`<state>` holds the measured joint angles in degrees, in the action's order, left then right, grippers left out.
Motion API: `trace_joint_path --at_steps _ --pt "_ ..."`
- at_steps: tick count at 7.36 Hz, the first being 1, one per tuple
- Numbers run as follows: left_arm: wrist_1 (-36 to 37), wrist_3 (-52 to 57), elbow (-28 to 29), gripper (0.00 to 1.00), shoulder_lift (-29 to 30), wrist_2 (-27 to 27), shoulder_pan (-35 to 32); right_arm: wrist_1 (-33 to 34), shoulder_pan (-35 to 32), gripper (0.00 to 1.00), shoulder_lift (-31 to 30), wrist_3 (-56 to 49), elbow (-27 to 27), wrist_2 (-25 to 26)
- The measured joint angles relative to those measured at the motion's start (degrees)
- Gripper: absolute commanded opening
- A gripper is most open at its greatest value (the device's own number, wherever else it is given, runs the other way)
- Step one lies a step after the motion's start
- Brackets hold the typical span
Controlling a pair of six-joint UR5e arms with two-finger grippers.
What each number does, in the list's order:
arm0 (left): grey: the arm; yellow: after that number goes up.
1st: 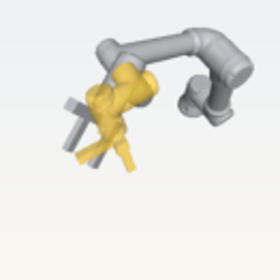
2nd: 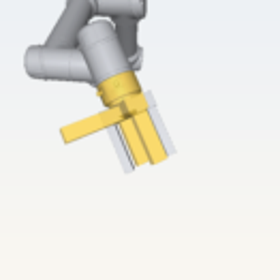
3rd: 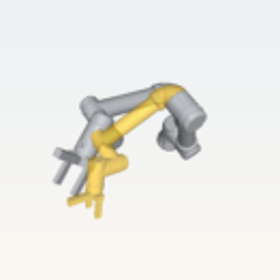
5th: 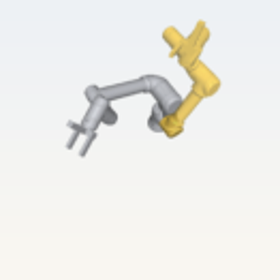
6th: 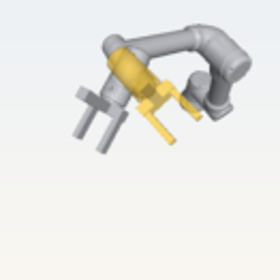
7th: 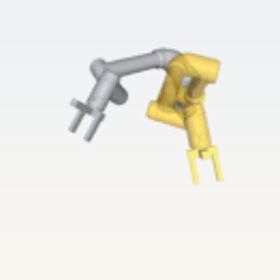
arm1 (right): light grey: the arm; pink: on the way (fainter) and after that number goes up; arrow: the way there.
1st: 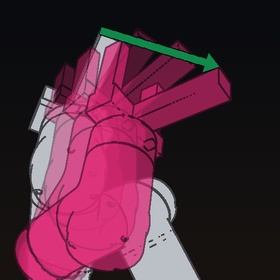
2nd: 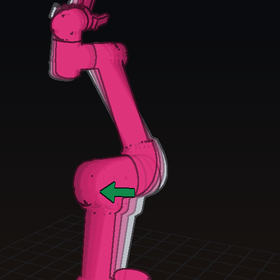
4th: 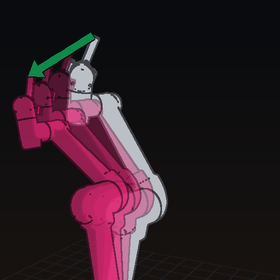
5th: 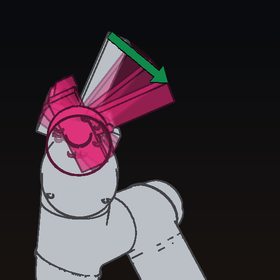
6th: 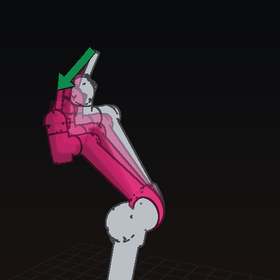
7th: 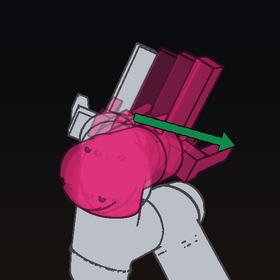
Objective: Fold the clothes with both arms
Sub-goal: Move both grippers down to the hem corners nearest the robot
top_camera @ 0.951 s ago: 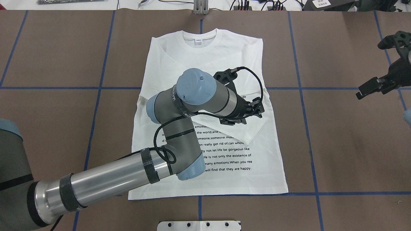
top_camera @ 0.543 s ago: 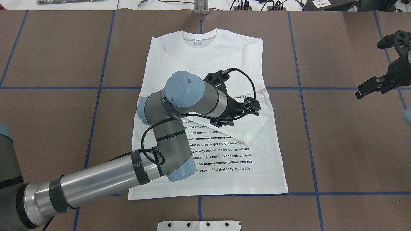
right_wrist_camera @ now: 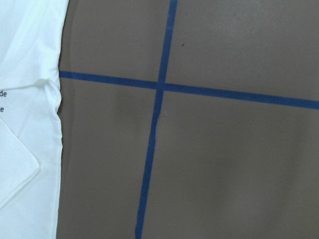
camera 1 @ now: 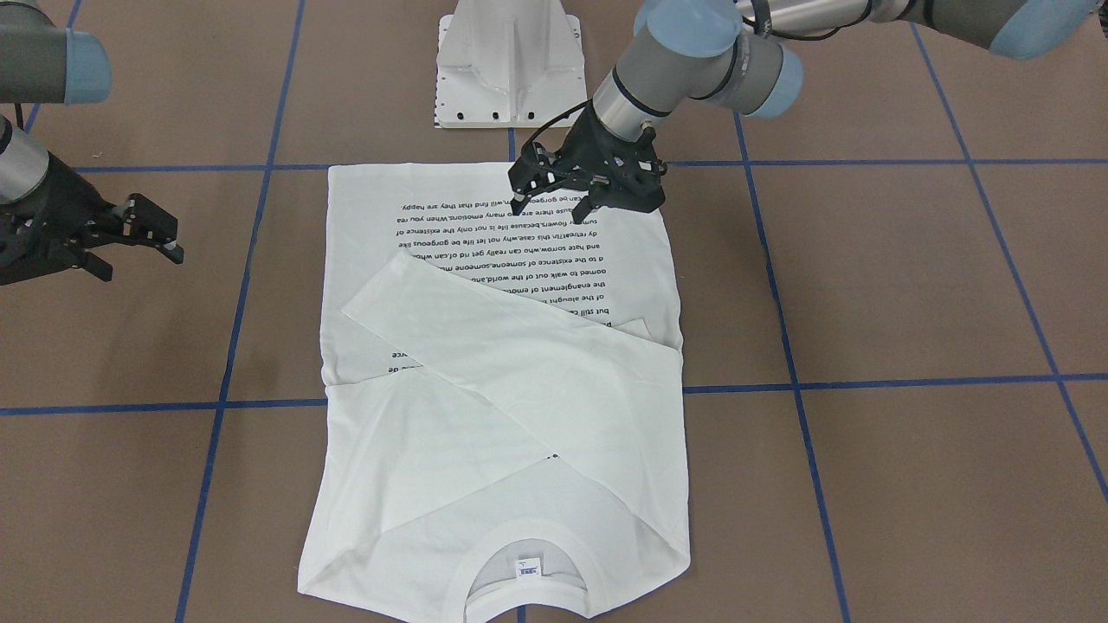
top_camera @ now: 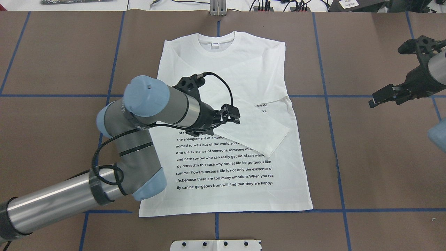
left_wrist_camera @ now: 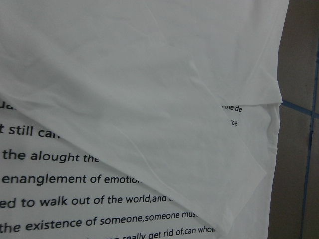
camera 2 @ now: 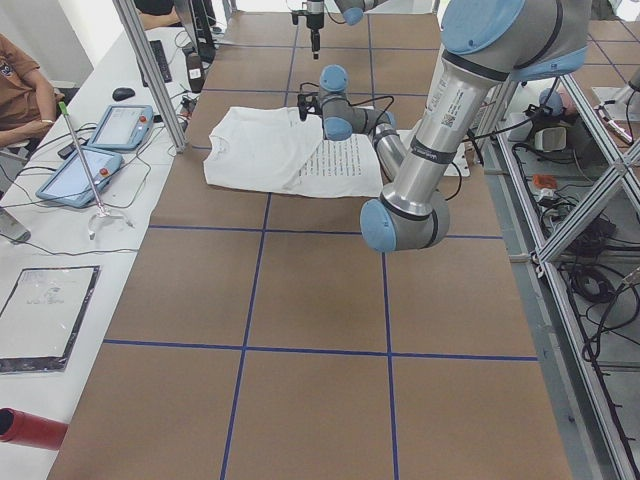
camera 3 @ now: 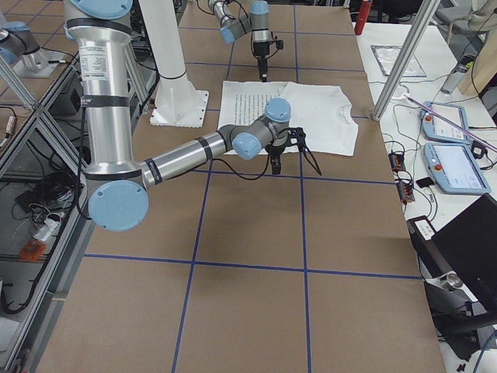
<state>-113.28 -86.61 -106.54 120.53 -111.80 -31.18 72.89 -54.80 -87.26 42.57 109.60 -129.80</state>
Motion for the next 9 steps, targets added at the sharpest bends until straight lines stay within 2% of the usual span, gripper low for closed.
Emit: trace_joint_path --at_steps 1,3,5,9 --pt "4.4 1.8 -4.8 0.99 -2.6 0.4 -0.4 -0.3 3.7 1.0 -0.2 3.7 1.6 2.5" --pt "7.3 4.7 -10.8 0.99 -10.1 1.4 -1.0 -0.4 12.9 1.0 -0.4 13.2 4.8 10.2" --pt "7.7 6.2 -12.9 0.99 -16.9 2.9 -0.7 -0.3 21.6 1.0 -0.5 21.1 7.3 17.4" --pt "7.9 7.1 -15.3 0.99 -23.5 4.3 -0.2 0.1 36.7 1.0 -2.3 32.2 10.9 27.5"
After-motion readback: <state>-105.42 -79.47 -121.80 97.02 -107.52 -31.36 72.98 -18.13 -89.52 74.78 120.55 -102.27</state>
